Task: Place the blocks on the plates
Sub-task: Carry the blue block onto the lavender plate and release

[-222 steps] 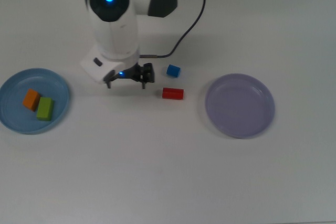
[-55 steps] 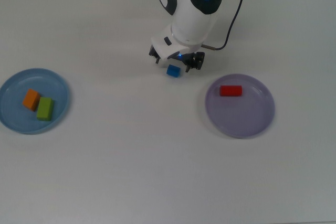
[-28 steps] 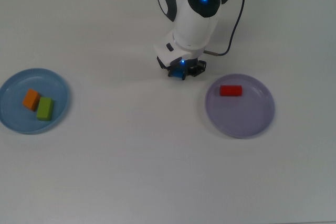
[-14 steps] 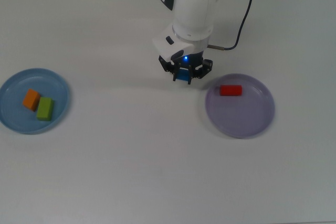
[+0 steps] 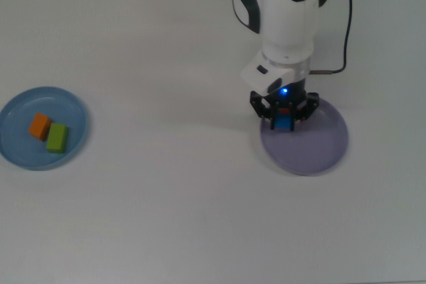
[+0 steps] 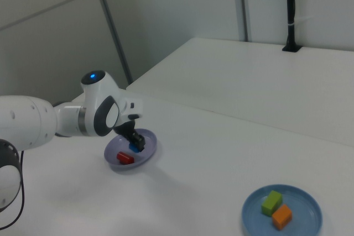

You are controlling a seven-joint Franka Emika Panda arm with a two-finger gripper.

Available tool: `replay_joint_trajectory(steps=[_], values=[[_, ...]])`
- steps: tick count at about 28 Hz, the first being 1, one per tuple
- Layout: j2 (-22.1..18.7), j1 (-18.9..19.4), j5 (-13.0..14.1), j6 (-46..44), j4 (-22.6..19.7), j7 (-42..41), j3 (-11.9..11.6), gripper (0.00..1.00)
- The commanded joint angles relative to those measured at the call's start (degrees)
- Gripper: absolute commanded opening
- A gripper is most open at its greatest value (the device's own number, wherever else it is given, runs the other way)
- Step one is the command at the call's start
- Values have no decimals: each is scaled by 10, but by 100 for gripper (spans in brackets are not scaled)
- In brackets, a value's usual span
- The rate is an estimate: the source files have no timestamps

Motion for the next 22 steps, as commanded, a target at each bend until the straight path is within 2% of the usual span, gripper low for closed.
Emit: replay_joint_trajectory(steps=[1,4,5,6,8,10,11,19,22], values=[[26,9,-17,26,18,23,-2,11],[35,9,-17,52,18,25,-2,34],[41,9,-17,62,19,24,-2,65],[43,9,-18,63,20,23,-2,77],[46,9,-19,63,38,22,-3,78],[50,9,-19,62,49,21,-3,85],[50,9,-18,61,51,22,-3,100],[46,9,-18,58,53,22,-4,100],[32,7,-18,38,53,21,-6,100]])
